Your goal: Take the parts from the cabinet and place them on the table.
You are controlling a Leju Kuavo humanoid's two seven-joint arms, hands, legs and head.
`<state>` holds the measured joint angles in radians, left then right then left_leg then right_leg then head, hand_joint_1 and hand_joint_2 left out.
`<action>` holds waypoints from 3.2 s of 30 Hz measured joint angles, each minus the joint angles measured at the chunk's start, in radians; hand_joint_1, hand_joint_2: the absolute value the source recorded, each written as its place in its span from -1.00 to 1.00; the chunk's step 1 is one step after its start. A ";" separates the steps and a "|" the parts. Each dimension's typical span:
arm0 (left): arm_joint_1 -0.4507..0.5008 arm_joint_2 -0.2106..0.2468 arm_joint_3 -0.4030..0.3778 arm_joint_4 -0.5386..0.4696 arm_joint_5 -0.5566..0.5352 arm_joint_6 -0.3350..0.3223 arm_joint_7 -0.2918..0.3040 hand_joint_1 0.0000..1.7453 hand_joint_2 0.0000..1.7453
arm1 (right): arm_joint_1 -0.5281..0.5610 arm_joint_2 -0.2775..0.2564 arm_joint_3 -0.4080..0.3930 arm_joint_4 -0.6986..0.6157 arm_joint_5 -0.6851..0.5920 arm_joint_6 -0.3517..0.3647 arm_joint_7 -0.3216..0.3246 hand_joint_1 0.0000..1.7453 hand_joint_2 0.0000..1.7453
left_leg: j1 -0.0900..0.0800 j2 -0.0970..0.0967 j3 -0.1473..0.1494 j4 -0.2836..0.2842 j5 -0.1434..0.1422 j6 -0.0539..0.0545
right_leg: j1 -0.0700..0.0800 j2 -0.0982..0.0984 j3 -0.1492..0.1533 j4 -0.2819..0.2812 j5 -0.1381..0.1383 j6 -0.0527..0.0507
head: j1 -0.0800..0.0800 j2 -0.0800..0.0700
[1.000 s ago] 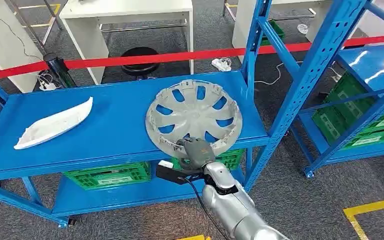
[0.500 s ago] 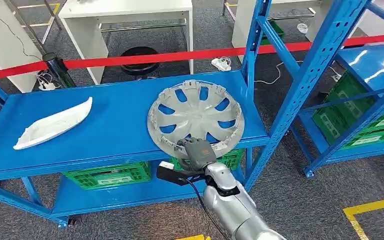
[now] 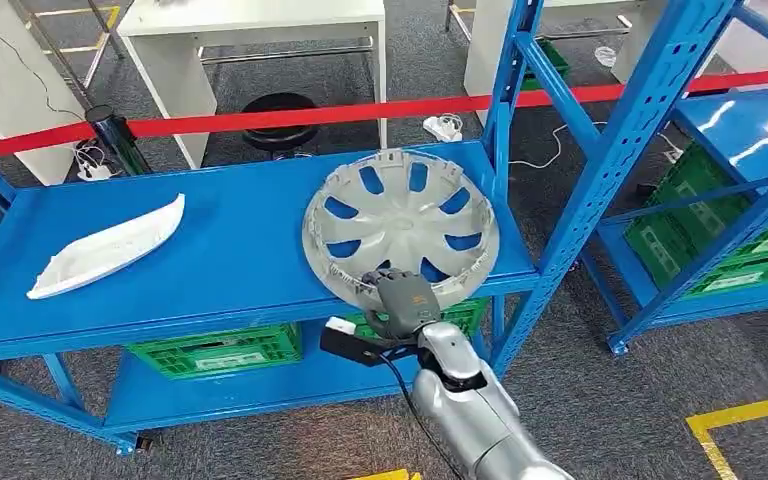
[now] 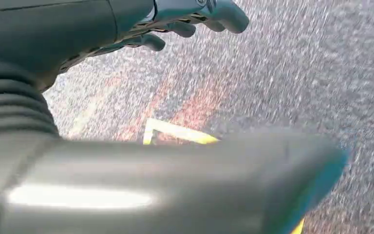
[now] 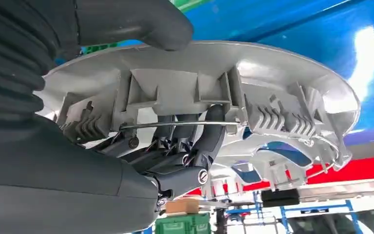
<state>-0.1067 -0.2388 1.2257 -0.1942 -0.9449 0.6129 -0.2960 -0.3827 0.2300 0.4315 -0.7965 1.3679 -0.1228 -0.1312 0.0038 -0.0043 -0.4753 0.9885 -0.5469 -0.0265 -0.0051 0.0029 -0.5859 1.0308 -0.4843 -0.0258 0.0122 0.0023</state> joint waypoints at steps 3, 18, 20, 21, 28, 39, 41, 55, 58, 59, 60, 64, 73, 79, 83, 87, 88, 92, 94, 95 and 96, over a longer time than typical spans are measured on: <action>-0.001 0.000 0.000 0.000 0.008 0.025 -0.018 -1.00 1.00 | 0.001 -0.002 -0.003 -0.003 0.024 -0.017 -0.001 1.00 1.00 | 0.000 0.000 0.000 0.000 0.000 0.000 | 0.000 0.000 0.000 0.000 0.000 0.000 | 0.000 0.000; 0.000 -0.001 -0.007 0.002 -0.078 -0.026 0.067 -1.00 1.00 | 0.006 -0.002 -0.004 -0.101 0.037 -0.012 -0.068 1.00 1.00 | 0.000 0.000 0.000 0.000 0.000 0.000 | 0.000 0.000 0.000 0.000 0.000 0.000 | 0.000 0.000; 0.000 -0.002 -0.010 0.002 -0.086 -0.035 0.074 -1.00 1.00 | 0.013 -0.002 -0.001 -0.121 0.033 -0.011 -0.081 1.00 1.00 | 0.000 0.000 0.000 0.000 0.000 0.000 | 0.000 0.000 0.000 0.000 0.000 0.000 | 0.000 0.000; 0.000 -0.002 -0.010 0.002 -0.088 -0.040 0.077 -1.00 1.00 | 0.016 -0.002 0.001 -0.132 0.029 -0.010 -0.089 1.00 1.00 | 0.000 0.000 0.000 0.000 0.000 0.000 | 0.000 0.000 -0.001 0.000 0.000 0.000 | 0.000 0.000; 0.004 -0.003 -0.034 0.003 -0.107 -0.061 0.068 -1.00 1.00 | 0.064 -0.013 0.034 -0.284 -0.008 -0.021 -0.164 1.00 1.00 | 0.000 0.000 -0.001 0.000 0.000 0.000 | 0.000 0.000 -0.001 0.000 0.000 0.000 | 0.000 0.000; 0.005 -0.006 -0.064 0.003 -0.122 -0.035 0.029 -1.00 1.00 | 0.087 -0.051 0.155 -0.568 -0.070 0.005 -0.225 1.00 1.00 | 0.000 0.000 -0.002 0.000 -0.001 0.001 | 0.000 0.000 -0.001 0.000 0.000 0.000 | 0.000 0.000; 0.005 -0.006 -0.064 0.002 -0.118 -0.035 0.021 -1.00 1.00 | 0.087 -0.057 0.172 -0.592 -0.091 0.012 -0.240 1.00 1.00 | 0.000 0.000 -0.002 0.000 -0.001 0.001 | 0.000 0.000 -0.001 0.000 0.000 0.000 | 0.000 0.000; 0.006 -0.002 -0.063 0.001 -0.082 -0.029 0.042 -1.00 1.00 | 0.085 -0.085 0.231 -0.635 -0.105 -0.010 -0.219 1.00 1.00 | -0.001 0.000 -0.003 0.001 -0.001 0.002 | -0.002 0.000 -0.001 -0.002 0.001 0.003 | 0.000 0.000; 0.007 0.000 -0.061 0.001 -0.085 -0.031 0.042 -1.00 1.00 | 0.084 -0.089 0.237 -0.635 -0.112 -0.010 -0.216 1.00 1.00 | -0.002 0.000 -0.004 0.003 -0.002 0.004 | -0.003 -0.001 -0.001 -0.002 0.002 0.005 | 0.000 0.000; 0.007 0.001 -0.061 0.001 -0.097 -0.031 0.045 -1.00 1.00 | 0.084 -0.090 0.237 -0.635 -0.118 -0.009 -0.215 1.00 1.00 | -0.002 0.000 -0.005 0.005 -0.003 0.005 | -0.003 -0.001 -0.001 -0.002 0.003 0.006 | 0.000 0.000; 0.007 0.001 -0.061 0.000 -0.106 -0.032 0.048 -1.00 1.00 | 0.082 -0.090 0.237 -0.635 -0.125 -0.007 -0.216 1.00 1.00 | -0.003 0.000 -0.006 0.006 -0.004 0.006 | -0.003 0.000 -0.001 -0.002 0.003 0.008 | 0.000 0.000; 0.007 0.008 -0.061 0.000 -0.113 -0.053 0.032 -1.00 1.00 | 0.071 -0.091 0.237 -0.635 -0.140 0.001 -0.214 1.00 1.00 | -0.005 0.000 -0.009 0.012 -0.002 0.016 | -0.006 0.000 0.000 -0.006 0.009 0.019 | 0.000 0.000; 0.005 0.018 -0.062 -0.006 -0.116 -0.044 0.006 -1.00 1.00 | 0.083 -0.111 0.237 -0.643 -0.150 0.006 -0.205 1.00 1.00 | 0.012 0.005 -0.016 0.004 0.022 0.033 | -0.014 0.000 -0.135 0.258 -0.070 0.043 | 0.006 0.000; 0.004 0.021 -0.062 -0.007 -0.100 -0.041 -0.001 -1.00 1.00 | 0.101 -0.119 0.237 -0.658 -0.159 -0.003 -0.206 1.00 1.00 | 0.013 -0.001 -0.036 0.033 0.005 -0.004 | -0.007 0.004 -0.036 0.035 -0.001 0.014 | 0.005 0.000; 0.009 0.024 -0.062 -0.007 -0.100 -0.043 0.031 -1.00 1.00 | 0.135 -0.119 0.237 -0.674 -0.162 -0.007 -0.193 1.00 1.00 | 0.017 0.001 -0.060 0.087 -0.051 -0.023 | -0.011 0.001 -0.042 0.020 0.014 -0.015 | 0.004 0.000; 0.014 0.026 -0.062 -0.006 -0.101 -0.062 0.110 -1.00 1.00 | 0.153 -0.119 0.237 -0.681 -0.162 -0.005 -0.179 1.00 1.00 | 0.018 0.001 -0.152 0.327 -0.156 -0.027 | -0.004 0.000 -0.060 0.021 0.028 -0.025 | 0.003 0.000; 0.016 0.026 -0.062 -0.006 -0.107 -0.062 0.136 -1.00 1.00 | 0.158 -0.119 0.237 -0.682 -0.162 -0.004 -0.179 1.00 1.00 | 0.017 0.001 -0.135 0.302 -0.129 -0.024 | -0.002 0.000 -0.065 0.022 0.032 -0.025 | 0.003 0.000; 0.014 0.026 -0.062 -0.006 -0.103 -0.062 0.153 -1.00 1.00 | 0.162 -0.118 0.237 -0.695 -0.162 -0.001 -0.179 1.00 1.00 | 0.008 0.000 0.021 0.020 -0.034 -0.012 | 0.002 0.000 -0.079 0.026 0.051 -0.008 | 0.003 0.000; 0.016 0.025 -0.062 -0.007 -0.091 -0.070 0.128 -1.00 1.00 | 0.159 -0.117 0.237 -0.697 -0.162 -0.001 -0.180 1.00 1.00 | 0.003 -0.003 -0.001 0.023 -0.016 -0.006 | -0.001 0.000 -0.081 0.020 0.069 0.005 | 0.001 0.000; 0.016 0.025 -0.061 -0.008 -0.082 -0.077 0.114 -1.00 1.00 | 0.160 -0.117 0.237 -0.697 -0.161 -0.001 -0.181 1.00 1.00 | 0.001 -0.003 -0.007 0.026 -0.011 0.002 | -0.003 -0.001 -0.081 0.014 0.078 0.011 | 0.003 0.000; 0.016 0.024 -0.058 -0.008 -0.068 -0.085 0.098 -1.00 1.00 | 0.162 -0.117 0.236 -0.697 -0.159 -0.002 -0.181 1.00 1.00 | 0.004 -0.002 -0.014 0.019 0.001 0.011 | 0.002 0.001 -0.083 0.010 0.086 0.019 | 0.002 0.000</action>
<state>-0.0903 -0.2144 1.1677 -0.2022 -1.0130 0.5284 -0.1975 -0.2211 0.1126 0.6672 -1.4939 1.2085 -0.1247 -0.3120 0.0073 -0.0063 -0.4890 1.0074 -0.5463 -0.0150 -0.0035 0.0036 -0.6690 1.0405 -0.3979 -0.0069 0.0144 0.0023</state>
